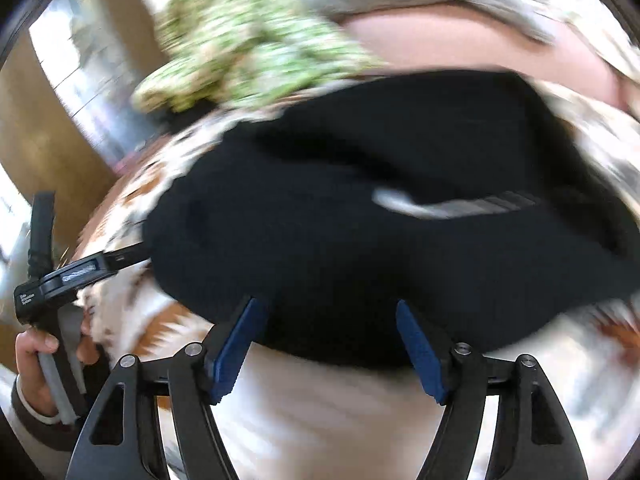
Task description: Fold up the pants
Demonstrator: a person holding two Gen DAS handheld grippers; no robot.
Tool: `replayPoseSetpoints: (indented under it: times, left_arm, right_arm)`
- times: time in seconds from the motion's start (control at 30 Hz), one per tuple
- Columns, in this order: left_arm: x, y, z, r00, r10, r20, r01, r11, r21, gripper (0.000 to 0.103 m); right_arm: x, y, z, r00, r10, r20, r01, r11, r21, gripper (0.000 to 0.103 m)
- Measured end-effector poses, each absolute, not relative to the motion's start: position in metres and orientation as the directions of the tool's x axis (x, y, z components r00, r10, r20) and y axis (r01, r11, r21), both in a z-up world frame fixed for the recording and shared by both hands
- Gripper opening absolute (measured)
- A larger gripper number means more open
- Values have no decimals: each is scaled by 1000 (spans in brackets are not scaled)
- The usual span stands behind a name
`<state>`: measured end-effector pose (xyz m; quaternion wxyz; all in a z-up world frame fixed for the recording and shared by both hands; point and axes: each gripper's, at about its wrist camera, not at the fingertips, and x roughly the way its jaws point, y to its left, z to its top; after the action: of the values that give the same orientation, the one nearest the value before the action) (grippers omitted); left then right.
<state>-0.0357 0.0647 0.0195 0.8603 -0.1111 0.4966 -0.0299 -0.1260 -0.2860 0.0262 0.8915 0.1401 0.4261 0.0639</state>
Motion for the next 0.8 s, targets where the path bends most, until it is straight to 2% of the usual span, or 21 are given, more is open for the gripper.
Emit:
replayPoseSetpoints:
  times: [0.1,0.27,0.3,0.37,0.43,0.5,0.53,0.57,0.63,0.8]
  left_arm:
    - [-30,52,19,526,-128,-841,-73,978,-195,103]
    - [-23,44,21,530,-191,-826,-45,967,-252,103]
    - [-21,44,21,533,-207,-821,-40,962,-269,98]
    - [-19,45,22,541,-213,-814,-45,959,-280,79]
    - [-16,48,22,540,-206,-816,-53,959,-277,43]
    - [-10,51,20,531,-224,-817,-58,952,-299,30]
    - [-8,54,19,525,-238,-817,-59,948,-314,24]
    - [-7,57,19,517,-257,-816,-59,941,-334,21]
    - [-8,60,23,510,-286,-811,-53,931,-362,16]
    - [-22,63,39,539,-309,-784,-21,925,-379,14]
  right_arm:
    - [-147,-355,21,655,168,-737,179,913,366,73]
    - [-156,-442,0,635,54,-771,440,795,418,73]
    - [-156,-455,-4,669,77,-739,440,761,477,73]
    - [-163,-476,-12,712,89,-696,443,713,544,72]
    - [-155,-487,-14,744,80,-664,446,680,582,71]
    - [-143,-495,-18,754,58,-654,460,664,589,61]
    - [-137,-493,-19,753,42,-657,469,667,579,41]
    - [-132,-497,-21,745,40,-666,477,667,573,7]
    - [-129,-499,-23,755,70,-652,476,626,618,4]
    - [-176,-488,16,818,22,-575,423,654,627,4]
